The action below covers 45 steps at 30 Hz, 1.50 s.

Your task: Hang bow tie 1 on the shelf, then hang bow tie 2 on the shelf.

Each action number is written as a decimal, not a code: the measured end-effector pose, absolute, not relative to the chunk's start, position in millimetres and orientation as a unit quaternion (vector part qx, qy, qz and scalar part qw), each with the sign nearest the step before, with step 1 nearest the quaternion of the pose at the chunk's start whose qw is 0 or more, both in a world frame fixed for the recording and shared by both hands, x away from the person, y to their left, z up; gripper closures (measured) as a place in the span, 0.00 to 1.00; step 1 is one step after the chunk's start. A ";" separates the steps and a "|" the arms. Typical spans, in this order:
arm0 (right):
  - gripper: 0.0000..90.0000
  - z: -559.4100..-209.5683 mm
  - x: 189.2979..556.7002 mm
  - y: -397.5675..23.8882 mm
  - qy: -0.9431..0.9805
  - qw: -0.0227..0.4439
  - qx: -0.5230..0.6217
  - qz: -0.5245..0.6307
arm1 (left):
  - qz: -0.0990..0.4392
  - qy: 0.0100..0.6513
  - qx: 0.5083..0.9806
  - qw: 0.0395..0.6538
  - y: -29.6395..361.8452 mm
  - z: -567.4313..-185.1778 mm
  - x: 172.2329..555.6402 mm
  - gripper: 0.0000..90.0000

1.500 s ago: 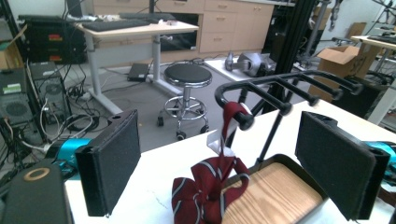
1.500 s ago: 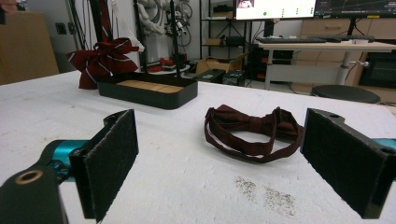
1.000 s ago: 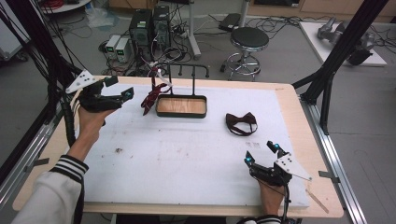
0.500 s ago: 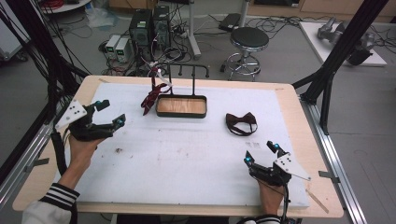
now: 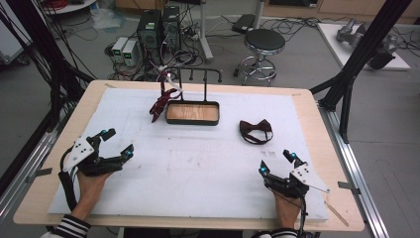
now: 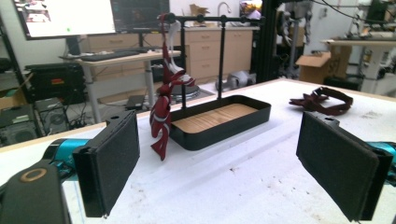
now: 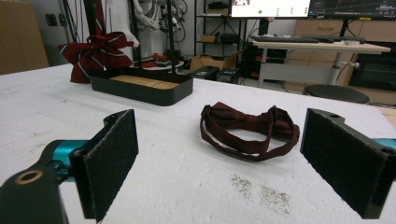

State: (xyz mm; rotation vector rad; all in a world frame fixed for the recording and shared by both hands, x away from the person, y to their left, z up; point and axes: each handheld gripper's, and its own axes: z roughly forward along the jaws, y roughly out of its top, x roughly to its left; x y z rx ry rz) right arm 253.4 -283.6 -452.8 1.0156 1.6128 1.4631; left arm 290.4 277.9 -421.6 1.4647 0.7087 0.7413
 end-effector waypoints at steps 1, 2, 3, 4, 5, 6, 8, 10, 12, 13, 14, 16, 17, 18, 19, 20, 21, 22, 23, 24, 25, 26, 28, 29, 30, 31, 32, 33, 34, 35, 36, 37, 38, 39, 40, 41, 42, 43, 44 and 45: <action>0.12 -452.8 253.4 -283.6 0.626 0.361 0.394 0.568 | 0.325 0.310 0.637 0.626 278.5 -423.6 289.3 0.15; 0.12 -452.8 253.4 -283.7 0.626 0.361 0.394 0.568 | 0.325 0.311 0.634 0.629 279.0 -425.7 288.1 0.15; 0.12 -452.8 253.3 -283.7 0.626 0.360 0.395 0.568 | 0.327 0.311 0.631 0.631 279.4 -427.6 287.1 0.15; 0.12 -452.8 253.1 -283.6 0.625 0.358 0.397 0.569 | 0.330 0.312 0.631 0.629 280.2 -430.4 285.7 0.15; 0.12 -452.8 253.1 -283.6 0.625 0.358 0.397 0.569 | 0.330 0.312 0.631 0.629 280.2 -430.4 285.7 0.15; 0.12 -452.8 253.1 -284.0 0.625 0.357 0.397 0.570 | 0.330 0.313 0.628 0.631 280.5 -431.5 285.1 0.15; 0.12 -452.8 253.3 -284.0 0.624 0.361 0.395 0.570 | 0.330 0.316 0.624 0.634 281.0 -432.4 283.6 0.15; 0.12 -452.8 253.3 -284.2 0.623 0.359 0.397 0.570 | 0.333 0.315 0.624 0.633 281.5 -432.6 282.0 0.15; 0.12 -452.8 253.5 -284.6 0.623 0.360 0.395 0.571 | 0.334 0.318 0.620 0.635 282.5 -432.7 281.9 0.15; 0.12 -452.8 253.2 -284.6 0.623 0.361 0.396 0.571 | 0.334 0.320 0.619 0.635 282.8 -432.7 282.0 0.15; 0.12 -452.9 253.1 -284.3 0.622 0.360 0.395 0.572 | 0.330 0.322 0.616 0.639 283.5 -432.7 282.0 0.15; 0.12 -452.8 252.3 -283.7 0.624 0.360 0.395 0.571 | 0.334 0.323 0.615 0.637 284.4 -432.4 281.4 0.15; 0.12 -452.8 252.5 -283.7 0.625 0.361 0.392 0.570 | 0.335 0.322 0.614 0.638 285.3 -432.2 281.1 0.15; 0.12 -452.8 252.6 -283.7 0.625 0.361 0.392 0.570 | 0.337 0.324 0.612 0.637 286.2 -432.4 280.7 0.15; 0.12 -452.8 252.9 -283.8 0.624 0.361 0.393 0.570 | 0.337 0.327 0.610 0.638 287.0 -432.8 280.7 0.15; 0.12 -452.7 252.9 -284.0 0.624 0.358 0.395 0.571 | 0.336 0.329 0.610 0.638 287.8 -433.5 280.5 0.15; 0.12 -452.8 253.1 -284.3 0.623 0.360 0.394 0.572 | 0.337 0.331 0.608 0.639 288.0 -434.4 280.5 0.15; 0.12 -452.6 253.2 -284.5 0.624 0.360 0.394 0.572 | 0.337 0.330 0.609 0.638 288.3 -434.9 280.6 0.15; 0.12 -452.6 253.5 -284.9 0.625 0.359 0.392 0.572 | 0.337 0.331 0.610 0.636 288.5 -435.5 280.7 0.15; 0.12 -452.5 253.7 -285.1 0.626 0.357 0.391 0.573 | 0.336 0.332 0.610 0.637 288.8 -436.3 280.9 0.15; 0.12 -452.5 253.6 -285.2 0.625 0.356 0.391 0.574 | 0.335 0.333 0.609 0.637 288.8 -436.8 280.7 0.15; 0.12 -452.4 253.7 -285.2 0.625 0.354 0.391 0.575 | 0.337 0.333 0.610 0.635 288.8 -437.6 280.6 0.15; 0.12 -452.1 254.2 -285.6 0.627 0.351 0.392 0.575 | 0.336 0.335 0.610 0.635 288.9 -439.5 280.3 0.15; 0.12 -452.0 254.5 -285.7 0.630 0.352 0.390 0.573 | 0.335 0.336 0.611 0.633 288.8 -440.6 280.2 0.15; 0.12 -451.6 254.8 -285.6 0.633 0.349 0.389 0.571 | 0.335 0.336 0.611 0.633 288.6 -441.4 280.3 0.15; 0.12 -451.0 255.0 -285.7 0.636 0.348 0.389 0.568 | 0.334 0.337 0.613 0.632 288.5 -442.6 280.6 0.15; 0.12 -449.6 255.5 -286.4 0.640 0.349 0.386 0.566 | 0.334 0.337 0.613 0.631 288.5 -443.3 280.9 0.15; 0.12 -448.3 255.0 -286.4 0.641 0.346 0.388 0.566 | 0.334 0.337 0.614 0.630 288.4 -444.0 281.0 0.15; 0.12 -446.0 255.2 -287.5 0.642 0.348 0.384 0.565 | 0.335 0.337 0.614 0.630 288.4 -444.6 281.3 0.15; 0.12 -443.3 254.7 -288.0 0.642 0.347 0.385 0.565 | 0.334 0.338 0.613 0.631 288.0 -445.5 281.6 0.15; 0.12 -439.2 255.4 -289.6 0.644 0.349 0.383 0.563 | 0.334 0.338 0.614 0.630 287.9 -445.9 281.8 0.15; 0.12 -436.5 255.4 -290.0 0.646 0.347 0.384 0.562 | 0.334 0.338 0.615 0.629 288.0 -446.9 282.3 0.15; 0.12 -430.8 257.0 -291.7 0.650 0.351 0.380 0.557 | 0.333 0.338 0.616 0.629 288.1 -447.5 282.5 0.15; 0.12 -427.9 257.6 -292.2 0.652 0.351 0.380 0.554 | 0.333 0.338 0.615 0.630 288.0 -448.1 282.7 0.15; 0.12 -424.9 258.6 -292.6 0.654 0.350 0.380 0.552 | 0.331 0.338 0.617 0.629 287.6 -448.7 283.0 0.15; 0.12 -420.9 260.2 -293.3 0.659 0.350 0.378 0.548 | 0.332 0.339 0.617 0.627 287.1 -449.5 283.5 0.15; 0.12 -417.0 261.7 -293.3 0.664 0.349 0.377 0.544 | 0.330 0.339 0.619 0.627 286.8 -450.5 284.0 0.15; 0.12 -411.9 264.2 -293.4 0.670 0.354 0.371 0.537 | 0.330 0.340 0.618 0.628 286.3 -451.2 284.2 0.15; 0.12 -409.0 265.2 -292.8 0.675 0.352 0.370 0.534 | 0.330 0.340 0.619 0.627 286.0 -451.9 284.4 0.15; 0.12 -405.1 267.4 -292.2 0.681 0.352 0.367 0.527 | 0.329 0.340 0.619 0.627 286.0 -452.3 284.6 0.15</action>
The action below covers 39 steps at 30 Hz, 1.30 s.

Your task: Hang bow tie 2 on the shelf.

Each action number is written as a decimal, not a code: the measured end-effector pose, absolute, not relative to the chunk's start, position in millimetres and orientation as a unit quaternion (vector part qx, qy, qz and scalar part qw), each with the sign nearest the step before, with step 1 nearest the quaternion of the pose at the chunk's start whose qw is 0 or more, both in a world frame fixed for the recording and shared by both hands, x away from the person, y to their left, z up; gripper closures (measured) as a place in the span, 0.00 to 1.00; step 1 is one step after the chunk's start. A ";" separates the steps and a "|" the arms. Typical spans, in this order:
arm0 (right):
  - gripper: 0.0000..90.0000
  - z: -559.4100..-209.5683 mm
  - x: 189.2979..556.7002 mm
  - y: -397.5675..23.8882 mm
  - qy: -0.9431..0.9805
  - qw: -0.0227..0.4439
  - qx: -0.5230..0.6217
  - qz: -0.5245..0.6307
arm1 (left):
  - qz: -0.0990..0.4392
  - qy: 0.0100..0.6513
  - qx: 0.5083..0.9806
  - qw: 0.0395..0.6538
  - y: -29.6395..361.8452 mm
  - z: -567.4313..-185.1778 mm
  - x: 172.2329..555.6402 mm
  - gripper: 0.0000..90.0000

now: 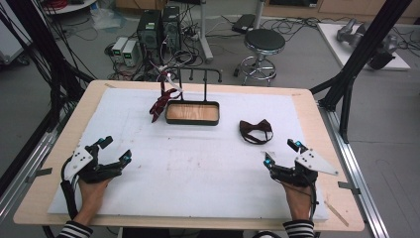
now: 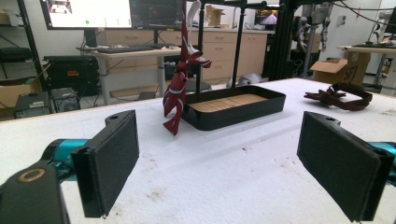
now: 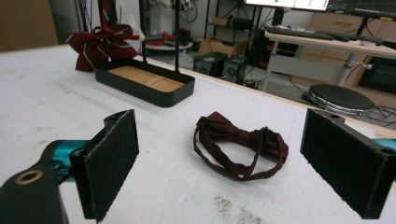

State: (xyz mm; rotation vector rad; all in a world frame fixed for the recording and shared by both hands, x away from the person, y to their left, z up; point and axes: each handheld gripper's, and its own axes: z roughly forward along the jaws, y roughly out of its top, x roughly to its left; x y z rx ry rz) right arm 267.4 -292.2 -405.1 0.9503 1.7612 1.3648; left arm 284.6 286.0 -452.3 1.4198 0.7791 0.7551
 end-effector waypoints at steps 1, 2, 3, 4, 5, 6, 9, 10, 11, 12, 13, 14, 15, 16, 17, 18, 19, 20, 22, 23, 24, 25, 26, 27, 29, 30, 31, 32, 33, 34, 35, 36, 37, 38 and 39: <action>0.12 -400.3 270.2 -290.8 0.688 0.349 0.365 0.521 | 0.329 0.339 0.620 0.626 286.0 -452.3 284.5 0.15; 0.12 -397.5 272.4 -290.4 0.694 0.349 0.358 0.518 | 0.329 0.339 0.619 0.627 285.6 -452.4 284.4 0.15; 0.12 -393.8 275.1 -289.4 0.700 0.349 0.354 0.513 | 0.329 0.339 0.619 0.627 285.6 -452.5 284.3 0.15; 0.12 -390.2 277.6 -287.9 0.705 0.347 0.352 0.509 | 0.329 0.338 0.620 0.626 285.7 -452.7 284.3 0.15; 0.12 -385.8 280.9 -286.9 0.713 0.345 0.346 0.503 | 0.329 0.338 0.621 0.626 285.8 -452.8 284.4 0.15; 0.12 -383.3 283.5 -286.5 0.715 0.347 0.343 0.500 | 0.328 0.339 0.620 0.627 285.8 -453.0 284.6 0.15; 0.12 -374.2 294.5 -284.8 0.729 0.334 0.341 0.491 | 0.326 0.342 0.619 0.627 286.6 -453.6 284.9 0.15; 0.12 -372.2 298.0 -284.5 0.731 0.332 0.343 0.488 | 0.324 0.343 0.616 0.630 287.5 -453.8 285.1 0.15; 0.12 -370.5 301.8 -284.3 0.734 0.330 0.344 0.484 | 0.323 0.346 0.613 0.633 288.6 -453.9 285.3 0.15; 0.12 -369.0 305.4 -284.2 0.738 0.327 0.345 0.479 | 0.323 0.349 0.610 0.633 289.4 -454.1 285.3 0.15; 0.12 -367.6 309.3 -284.0 0.741 0.326 0.345 0.475 | 0.325 0.349 0.610 0.633 289.6 -454.0 285.2 0.15; 0.12 -366.7 312.1 -283.7 0.742 0.327 0.345 0.473 | 0.325 0.349 0.610 0.633 289.7 -454.1 285.1 0.15; 0.12 -365.5 315.8 -283.5 0.745 0.324 0.345 0.469 | 0.327 0.348 0.612 0.630 289.6 -454.0 284.8 0.15; 0.12 -363.9 320.2 -282.9 0.749 0.319 0.347 0.466 | 0.328 0.347 0.613 0.630 289.0 -454.0 284.8 0.15; 0.12 -362.6 324.2 -282.8 0.752 0.318 0.345 0.463 | 0.329 0.346 0.613 0.629 288.8 -454.0 284.8 0.15; 0.12 -361.2 328.2 -282.8 0.756 0.316 0.343 0.460 | 0.329 0.346 0.613 0.629 288.8 -454.0 284.8 0.15; 0.12 -360.0 331.9 -282.9 0.758 0.314 0.343 0.458 | 0.328 0.347 0.613 0.630 288.8 -454.0 284.8 0.15; 0.12 -359.1 334.9 -282.7 0.759 0.311 0.344 0.457 | 0.328 0.348 0.612 0.630 288.9 -454.1 285.0 0.15; 0.12 -356.0 343.9 -282.6 0.768 0.300 0.346 0.449 | 0.328 0.348 0.612 0.629 288.7 -454.1 285.0 0.15; 0.12 -354.9 347.1 -282.4 0.772 0.296 0.344 0.445 | 0.329 0.347 0.615 0.627 288.5 -454.0 285.0 0.15; 0.15 -353.0 351.7 -282.3 0.781 0.290 0.335 0.440 | 0.329 0.347 0.615 0.627 288.1 -454.0 285.1 0.15; 0.18 -351.5 354.6 -282.4 0.790 0.284 0.324 0.437 | 0.330 0.347 0.616 0.626 287.8 -453.8 285.3 0.15; 0.18 -350.2 358.5 -282.4 0.798 0.283 0.311 0.432 | 0.329 0.347 0.617 0.625 287.7 -453.8 285.5 0.15; 0.18 -349.6 361.4 -282.1 0.803 0.280 0.309 0.427 | 0.329 0.347 0.617 0.626 287.8 -453.9 285.4 0.15; 0.18 -348.5 369.1 -282.4 0.811 0.267 0.302 0.423 | 0.329 0.347 0.617 0.625 287.8 -453.9 285.4 0.15; 0.17 -348.1 372.6 -282.1 0.814 0.262 0.302 0.421 | 0.329 0.345 0.618 0.625 287.8 -453.9 285.3 0.15; 0.17 -347.8 377.3 -281.9 0.819 0.254 0.300 0.418 | 0.329 0.344 0.619 0.625 287.6 -453.9 285.2 0.15; 0.17 -347.4 380.5 -281.2 0.823 0.248 0.300 0.414 | 0.330 0.343 0.620 0.624 287.6 -453.8 285.0 0.15; 0.17 -347.1 383.5 -280.1 0.826 0.245 0.299 0.410 | 0.330 0.343 0.620 0.624 287.4 -453.9 285.0 0.15; 0.17 -346.5 386.9 -279.1 0.829 0.242 0.295 0.409 | 0.330 0.343 0.620 0.624 287.4 -453.8 285.1 0.15; 0.17 -346.2 388.5 -278.0 0.832 0.236 0.294 0.408 | 0.329 0.344 0.620 0.624 287.3 -453.7 285.2 0.15; 0.17 -345.9 391.4 -276.9 0.834 0.235 0.290 0.406 | 0.329 0.344 0.619 0.624 287.3 -453.8 285.5 0.15; 0.17 -346.0 395.0 -275.7 0.838 0.232 0.287 0.402 | 0.329 0.344 0.619 0.624 287.3 -453.8 285.6 0.15; 0.17 -346.2 397.4 -275.1 0.840 0.229 0.288 0.400 | 0.328 0.345 0.620 0.624 287.3 -453.8 285.6 0.15; 0.17 -346.5 401.4 -274.3 0.843 0.229 0.287 0.393 | 0.328 0.344 0.620 0.624 287.3 -453.8 285.7 0.15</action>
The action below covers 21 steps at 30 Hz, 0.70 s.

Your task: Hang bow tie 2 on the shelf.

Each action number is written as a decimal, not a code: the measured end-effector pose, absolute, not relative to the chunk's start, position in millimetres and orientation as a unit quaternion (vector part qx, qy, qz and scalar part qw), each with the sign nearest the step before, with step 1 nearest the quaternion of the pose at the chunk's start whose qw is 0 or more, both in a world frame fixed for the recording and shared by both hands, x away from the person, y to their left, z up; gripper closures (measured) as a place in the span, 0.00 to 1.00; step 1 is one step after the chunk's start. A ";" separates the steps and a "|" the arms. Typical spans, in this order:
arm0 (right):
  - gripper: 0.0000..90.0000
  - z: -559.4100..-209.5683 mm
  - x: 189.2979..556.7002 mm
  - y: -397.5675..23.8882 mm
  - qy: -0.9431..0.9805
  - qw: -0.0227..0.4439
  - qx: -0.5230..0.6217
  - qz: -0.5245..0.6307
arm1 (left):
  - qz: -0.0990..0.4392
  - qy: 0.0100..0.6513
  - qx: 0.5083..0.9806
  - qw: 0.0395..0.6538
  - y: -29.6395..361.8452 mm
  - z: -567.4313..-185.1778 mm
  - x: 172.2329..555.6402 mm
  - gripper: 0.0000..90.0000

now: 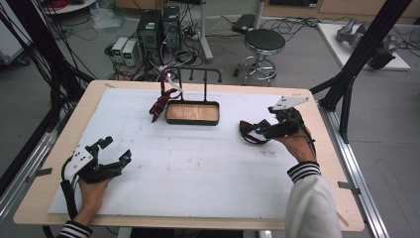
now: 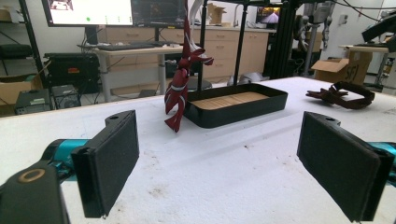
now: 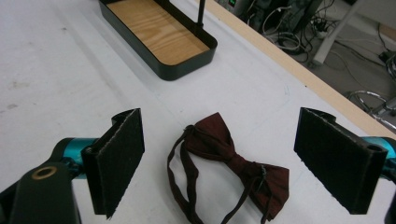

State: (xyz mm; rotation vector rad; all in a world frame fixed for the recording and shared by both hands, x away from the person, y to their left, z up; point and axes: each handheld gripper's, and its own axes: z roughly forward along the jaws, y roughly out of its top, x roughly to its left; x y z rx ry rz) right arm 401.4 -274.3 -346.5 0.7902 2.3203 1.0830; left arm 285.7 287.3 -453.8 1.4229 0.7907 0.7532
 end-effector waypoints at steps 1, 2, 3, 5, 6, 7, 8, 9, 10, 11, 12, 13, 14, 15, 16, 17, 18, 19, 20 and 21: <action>0.17 -347.0 403.1 -274.2 0.843 0.230 0.287 0.393 | 0.328 0.345 0.620 0.624 287.3 -453.7 285.7 0.15; 0.17 -347.8 406.3 -274.5 0.845 0.226 0.288 0.391 | 0.328 0.344 0.620 0.624 287.3 -453.7 285.7 0.15; 0.17 -348.5 409.5 -274.5 0.848 0.223 0.289 0.385 | 0.327 0.345 0.621 0.624 287.1 -453.7 285.6 0.15; 0.17 -349.5 414.8 -274.5 0.852 0.221 0.290 0.374 | 0.328 0.343 0.621 0.624 286.8 -453.8 285.7 0.15; 0.17 -349.4 418.5 -274.1 0.856 0.218 0.291 0.366 | 0.329 0.343 0.622 0.623 286.9 -453.8 285.6 0.15; 0.17 -349.4 420.7 -273.8 0.859 0.216 0.290 0.362 | 0.329 0.341 0.623 0.622 286.6 -453.7 285.6 0.15; 0.17 -349.9 423.5 -273.8 0.859 0.219 0.288 0.362 | 0.330 0.341 0.623 0.621 286.4 -453.7 285.5 0.15; 0.17 -350.5 425.8 -274.0 0.859 0.216 0.290 0.362 | 0.331 0.340 0.624 0.621 286.3 -453.7 285.4 0.15; 0.17 -351.2 429.1 -274.2 0.864 0.212 0.291 0.353 | 0.331 0.340 0.624 0.621 286.2 -453.7 285.4 0.15; 0.17 -352.0 431.5 -273.7 0.866 0.212 0.292 0.346 | 0.331 0.341 0.624 0.621 286.2 -453.7 285.4 0.15; 0.17 -352.4 434.8 -272.9 0.870 0.213 0.291 0.336 | 0.331 0.341 0.624 0.621 286.2 -453.7 285.4 0.15; 0.17 -352.4 436.9 -272.6 0.871 0.213 0.290 0.334 | 0.331 0.341 0.624 0.621 286.2 -453.7 285.4 0.15; 0.17 -352.2 440.9 -272.4 0.873 0.206 0.291 0.333 | 0.331 0.341 0.624 0.620 286.1 -453.7 285.3 0.15; 0.17 -351.9 443.6 -272.3 0.872 0.208 0.290 0.334 | 0.331 0.341 0.624 0.620 285.9 -453.7 285.3 0.15; 0.17 -351.9 445.4 -272.3 0.872 0.209 0.290 0.335 | 0.331 0.341 0.624 0.620 285.9 -453.7 285.3 0.15; 0.17 -351.8 448.6 -272.3 0.874 0.204 0.290 0.332 | 0.331 0.341 0.624 0.620 286.1 -453.6 285.4 0.15; 0.17 -351.7 451.6 -272.5 0.877 0.203 0.289 0.325 | 0.331 0.341 0.624 0.620 286.1 -453.7 285.5 0.15; 0.17 -351.5 454.9 -272.2 0.881 0.201 0.286 0.319 | 0.331 0.341 0.624 0.620 286.1 -453.7 285.4 0.15; 0.17 -351.1 456.9 -272.1 0.883 0.200 0.284 0.315 | 0.331 0.341 0.624 0.620 286.0 -453.7 285.5 0.15; 0.17 -350.7 458.7 -272.3 0.883 0.198 0.285 0.315 | 0.332 0.342 0.624 0.620 286.0 -453.6 285.4 0.15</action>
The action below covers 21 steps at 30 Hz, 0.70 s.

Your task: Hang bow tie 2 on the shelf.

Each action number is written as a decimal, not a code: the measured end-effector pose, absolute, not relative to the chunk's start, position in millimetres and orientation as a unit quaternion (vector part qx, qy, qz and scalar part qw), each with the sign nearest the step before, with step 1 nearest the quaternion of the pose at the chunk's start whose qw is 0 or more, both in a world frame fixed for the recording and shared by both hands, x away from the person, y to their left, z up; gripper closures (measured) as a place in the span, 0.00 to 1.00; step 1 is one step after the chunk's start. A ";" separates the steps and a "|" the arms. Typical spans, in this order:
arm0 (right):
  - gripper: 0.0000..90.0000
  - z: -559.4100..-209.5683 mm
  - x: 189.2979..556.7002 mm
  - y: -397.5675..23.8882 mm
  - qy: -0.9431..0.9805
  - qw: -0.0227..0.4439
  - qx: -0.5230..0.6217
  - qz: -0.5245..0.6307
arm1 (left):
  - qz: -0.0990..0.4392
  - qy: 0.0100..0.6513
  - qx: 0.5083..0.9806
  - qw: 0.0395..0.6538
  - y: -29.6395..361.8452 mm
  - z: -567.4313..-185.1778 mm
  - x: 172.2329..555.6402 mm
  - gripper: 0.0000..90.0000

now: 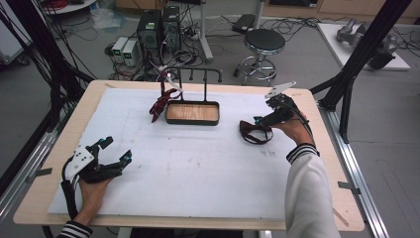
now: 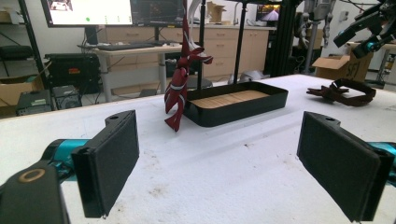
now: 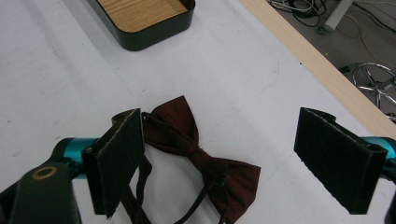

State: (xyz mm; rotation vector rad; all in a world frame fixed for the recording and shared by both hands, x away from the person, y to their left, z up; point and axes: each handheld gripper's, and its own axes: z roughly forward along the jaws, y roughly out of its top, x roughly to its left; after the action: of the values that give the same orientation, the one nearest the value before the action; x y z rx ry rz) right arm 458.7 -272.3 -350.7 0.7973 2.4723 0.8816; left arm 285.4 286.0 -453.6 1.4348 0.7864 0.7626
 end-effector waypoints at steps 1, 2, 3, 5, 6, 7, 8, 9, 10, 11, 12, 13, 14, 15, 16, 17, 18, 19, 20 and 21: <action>0.17 -350.4 461.1 -273.0 0.884 0.195 0.284 0.315 | 0.332 0.342 0.624 0.620 286.0 -453.7 285.4 0.15; 0.17 -350.5 463.1 -273.8 0.885 0.195 0.283 0.313 | 0.332 0.342 0.625 0.619 286.1 -453.6 285.3 0.15; 0.17 -350.9 465.2 -274.5 0.885 0.193 0.287 0.311 | 0.332 0.342 0.624 0.619 285.9 -453.6 285.4 0.15; 0.17 -352.3 468.0 -274.8 0.887 0.189 0.285 0.310 | 0.332 0.342 0.624 0.619 285.8 -453.7 285.4 0.15; 0.17 -353.7 469.7 -274.0 0.890 0.185 0.284 0.305 | 0.332 0.343 0.623 0.620 285.8 -453.7 285.5 0.15; 0.17 -355.7 471.4 -272.5 0.894 0.181 0.279 0.299 | 0.332 0.343 0.624 0.619 285.9 -453.7 285.5 0.15; 0.17 -357.2 473.0 -271.0 0.899 0.177 0.274 0.293 | 0.332 0.342 0.625 0.619 286.0 -453.7 285.5 0.15; 0.17 -358.4 474.5 -269.2 0.903 0.175 0.269 0.286 | 0.332 0.342 0.624 0.619 285.9 -453.6 285.5 0.15; 0.17 -359.1 475.3 -267.9 0.905 0.175 0.267 0.282 | 0.332 0.342 0.624 0.619 285.6 -453.7 285.4 0.15; 0.17 -361.0 477.0 -266.2 0.905 0.173 0.265 0.283 | 0.332 0.341 0.625 0.619 285.6 -453.7 285.4 0.15; 0.17 -362.9 478.7 -265.7 0.907 0.171 0.264 0.281 | 0.332 0.341 0.625 0.619 285.6 -453.6 285.3 0.15; 0.17 -364.8 480.0 -265.5 0.909 0.169 0.264 0.276 | 0.332 0.341 0.625 0.619 285.6 -453.7 285.3 0.15; 0.17 -366.8 481.0 -265.5 0.910 0.168 0.265 0.271 | 0.331 0.342 0.624 0.619 285.7 -453.7 285.3 0.15; 0.17 -371.0 483.3 -266.1 0.913 0.165 0.267 0.261 | 0.332 0.342 0.624 0.619 285.8 -453.7 285.4 0.15; 0.18 -372.7 484.3 -266.6 0.915 0.163 0.269 0.254 | 0.332 0.342 0.624 0.619 285.8 -453.7 285.4 0.15; 0.18 -375.1 485.6 -267.1 0.917 0.158 0.268 0.251 | 0.332 0.342 0.624 0.619 285.9 -453.7 285.4 0.15; 0.18 -376.5 485.9 -266.7 0.917 0.154 0.271 0.248 | 0.331 0.342 0.624 0.620 285.7 -453.7 285.3 0.15; 0.18 -378.2 486.4 -266.0 0.919 0.151 0.270 0.244 | 0.331 0.341 0.625 0.619 285.7 -453.7 285.4 0.15; 0.19 -379.7 486.8 -264.8 0.922 0.152 0.266 0.238 | 0.331 0.342 0.624 0.619 285.7 -453.7 285.3 0.15; 0.20 -381.7 487.0 -263.0 0.925 0.147 0.260 0.233 | 0.331 0.342 0.624 0.620 285.6 -453.7 285.3 0.15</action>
State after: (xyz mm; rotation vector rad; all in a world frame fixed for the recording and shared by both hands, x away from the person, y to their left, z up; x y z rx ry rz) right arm 487.0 -263.0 -381.7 0.7474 2.6632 0.6713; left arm 285.3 285.6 -453.7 1.4351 0.7867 0.7619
